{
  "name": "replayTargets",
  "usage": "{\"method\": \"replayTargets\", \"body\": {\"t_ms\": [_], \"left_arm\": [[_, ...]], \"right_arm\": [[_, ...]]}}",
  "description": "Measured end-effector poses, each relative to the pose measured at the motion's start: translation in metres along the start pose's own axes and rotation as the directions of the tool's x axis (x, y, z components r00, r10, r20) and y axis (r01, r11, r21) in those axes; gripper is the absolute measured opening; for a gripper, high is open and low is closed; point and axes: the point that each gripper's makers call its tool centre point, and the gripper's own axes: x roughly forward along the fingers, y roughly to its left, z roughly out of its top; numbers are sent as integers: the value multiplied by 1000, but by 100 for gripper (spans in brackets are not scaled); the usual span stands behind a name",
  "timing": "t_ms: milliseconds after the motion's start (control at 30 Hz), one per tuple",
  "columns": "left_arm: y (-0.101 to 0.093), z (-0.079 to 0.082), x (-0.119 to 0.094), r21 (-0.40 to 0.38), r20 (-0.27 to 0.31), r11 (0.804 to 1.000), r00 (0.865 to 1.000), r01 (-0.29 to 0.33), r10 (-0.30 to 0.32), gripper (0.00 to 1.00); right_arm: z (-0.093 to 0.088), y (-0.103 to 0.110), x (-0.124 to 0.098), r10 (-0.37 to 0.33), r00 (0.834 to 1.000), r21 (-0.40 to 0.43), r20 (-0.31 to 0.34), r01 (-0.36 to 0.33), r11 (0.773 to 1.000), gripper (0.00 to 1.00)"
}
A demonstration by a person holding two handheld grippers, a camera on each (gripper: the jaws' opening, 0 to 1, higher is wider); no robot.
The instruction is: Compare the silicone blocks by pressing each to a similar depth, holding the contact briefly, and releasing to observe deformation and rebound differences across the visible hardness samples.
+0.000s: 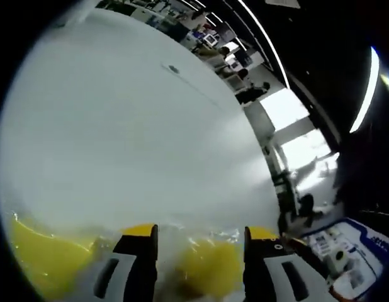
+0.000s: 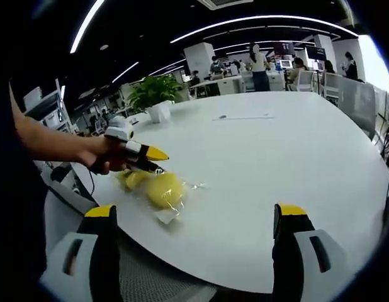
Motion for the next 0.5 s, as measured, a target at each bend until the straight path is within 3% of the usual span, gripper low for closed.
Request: {"method": "replayTargets", "body": {"t_ms": [233, 333, 500], "left_arm": [[-1, -9, 7, -16, -40, 1000, 999, 16, -16, 37], [3, -11, 9, 31, -46, 999, 999, -9, 11, 31], [11, -12, 10, 43, -50, 999, 998, -30, 32, 19]], "right_arm": [[1, -2, -3, -5, 1000, 3, 2, 5, 1000, 97], [2, -3, -4, -7, 1000, 8, 7, 7, 1000, 97], [-1, -2, -4, -10, 1000, 3, -1, 10, 1000, 97]]}}
